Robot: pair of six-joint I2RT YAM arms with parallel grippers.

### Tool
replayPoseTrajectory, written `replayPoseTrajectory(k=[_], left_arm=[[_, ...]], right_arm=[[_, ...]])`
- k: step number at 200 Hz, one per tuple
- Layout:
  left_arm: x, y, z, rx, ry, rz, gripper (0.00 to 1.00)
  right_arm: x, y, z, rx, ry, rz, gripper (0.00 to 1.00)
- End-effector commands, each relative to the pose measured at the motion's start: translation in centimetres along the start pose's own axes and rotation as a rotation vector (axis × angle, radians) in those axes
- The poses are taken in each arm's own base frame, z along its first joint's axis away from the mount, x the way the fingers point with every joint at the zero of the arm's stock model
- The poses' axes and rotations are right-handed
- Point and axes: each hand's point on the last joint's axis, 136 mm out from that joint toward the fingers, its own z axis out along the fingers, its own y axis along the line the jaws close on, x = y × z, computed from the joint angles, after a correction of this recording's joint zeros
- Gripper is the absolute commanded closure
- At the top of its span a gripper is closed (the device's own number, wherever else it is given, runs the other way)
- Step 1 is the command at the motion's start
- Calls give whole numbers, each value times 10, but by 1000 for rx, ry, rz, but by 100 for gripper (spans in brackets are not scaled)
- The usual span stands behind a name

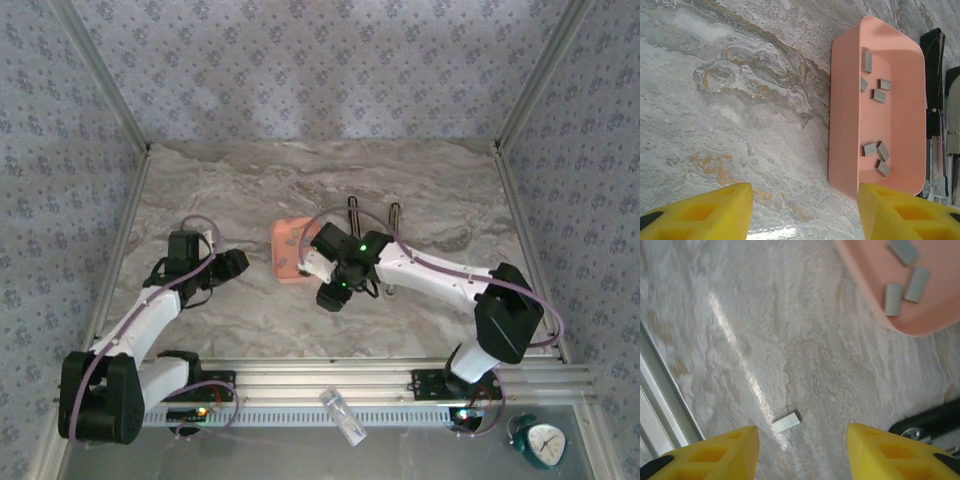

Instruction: Load the staples into the stapler

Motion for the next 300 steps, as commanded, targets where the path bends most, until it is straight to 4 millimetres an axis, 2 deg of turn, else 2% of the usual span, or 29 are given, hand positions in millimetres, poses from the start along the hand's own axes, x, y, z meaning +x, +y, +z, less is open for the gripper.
replayPoseTrajectory(k=[1, 31, 50, 54, 65, 89, 138, 191, 194, 203, 300], left_arm=[[6, 4, -1, -21, 13, -20, 42], [9, 6, 1, -20, 23, -24, 42], [9, 6, 2, -18, 21, -28, 42], [10, 7, 2, -17, 22, -30, 42], [10, 6, 3, -15, 23, -31, 42], [9, 5, 3, -15, 27, -28, 42], [7, 5, 3, -13, 22, -32, 42], [7, 4, 2, -11, 22, -30, 42], [7, 4, 2, -12, 23, -30, 42], [6, 4, 2, -12, 21, -30, 42], [4, 2, 3, -9, 20, -31, 42]], right_arm=[[9, 1, -8, 33, 31, 438, 53], [19, -2, -2, 78, 59, 802, 58], [33, -4, 10, 127, 126, 928, 59], [46, -5, 18, 146, 160, 948, 59], [50, -4, 27, 153, 183, 981, 61], [59, 2, 40, 166, 256, 988, 67], [74, 3, 50, 193, 343, 993, 66], [69, 4, 67, 168, 352, 971, 68], [58, 3, 65, 158, 326, 968, 68], [56, 3, 66, 150, 324, 965, 69], [57, 5, 77, 138, 353, 950, 72]])
